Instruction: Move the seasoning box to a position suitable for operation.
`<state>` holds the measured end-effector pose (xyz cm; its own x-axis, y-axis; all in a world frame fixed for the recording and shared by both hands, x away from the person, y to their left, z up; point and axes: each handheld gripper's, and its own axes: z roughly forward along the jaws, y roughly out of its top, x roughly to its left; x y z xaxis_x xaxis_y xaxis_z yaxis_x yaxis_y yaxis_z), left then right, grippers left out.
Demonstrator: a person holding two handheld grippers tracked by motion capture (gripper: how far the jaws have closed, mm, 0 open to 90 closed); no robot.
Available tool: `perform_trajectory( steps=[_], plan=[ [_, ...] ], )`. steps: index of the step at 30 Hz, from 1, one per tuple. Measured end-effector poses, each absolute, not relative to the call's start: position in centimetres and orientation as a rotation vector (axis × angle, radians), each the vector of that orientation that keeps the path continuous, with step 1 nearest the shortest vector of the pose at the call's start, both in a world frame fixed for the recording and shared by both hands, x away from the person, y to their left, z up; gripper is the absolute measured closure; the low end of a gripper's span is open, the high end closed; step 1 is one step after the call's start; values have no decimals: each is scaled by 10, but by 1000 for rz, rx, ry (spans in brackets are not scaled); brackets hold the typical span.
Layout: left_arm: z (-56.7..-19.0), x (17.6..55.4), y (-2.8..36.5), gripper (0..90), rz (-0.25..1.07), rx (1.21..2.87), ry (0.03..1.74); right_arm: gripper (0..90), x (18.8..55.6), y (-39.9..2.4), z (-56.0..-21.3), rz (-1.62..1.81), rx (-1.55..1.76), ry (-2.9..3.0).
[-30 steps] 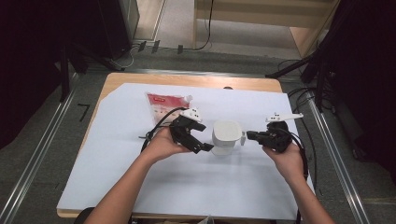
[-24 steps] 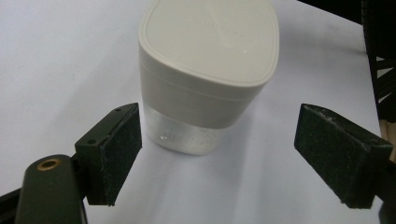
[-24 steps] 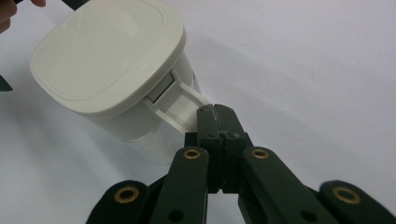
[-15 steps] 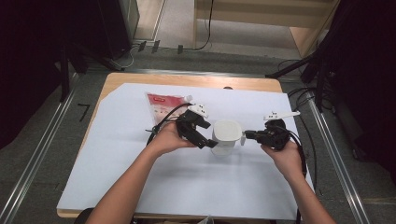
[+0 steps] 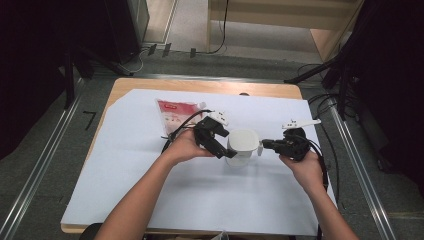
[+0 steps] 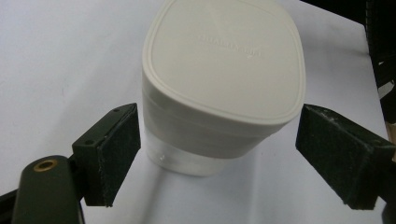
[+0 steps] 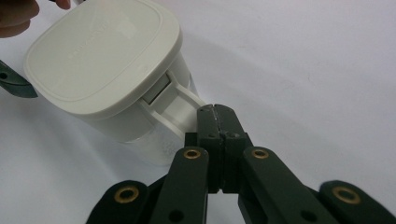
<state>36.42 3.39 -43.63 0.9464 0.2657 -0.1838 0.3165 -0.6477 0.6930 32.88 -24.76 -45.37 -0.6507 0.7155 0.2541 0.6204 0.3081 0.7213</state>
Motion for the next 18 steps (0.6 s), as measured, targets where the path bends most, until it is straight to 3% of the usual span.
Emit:
perform_trajectory(
  steps=[18],
  plan=[
    [-443, 371, 24, 148, -110, 2329, 363, 900, 329, -247, -454, 1262, 1258, 2438]
  ],
)
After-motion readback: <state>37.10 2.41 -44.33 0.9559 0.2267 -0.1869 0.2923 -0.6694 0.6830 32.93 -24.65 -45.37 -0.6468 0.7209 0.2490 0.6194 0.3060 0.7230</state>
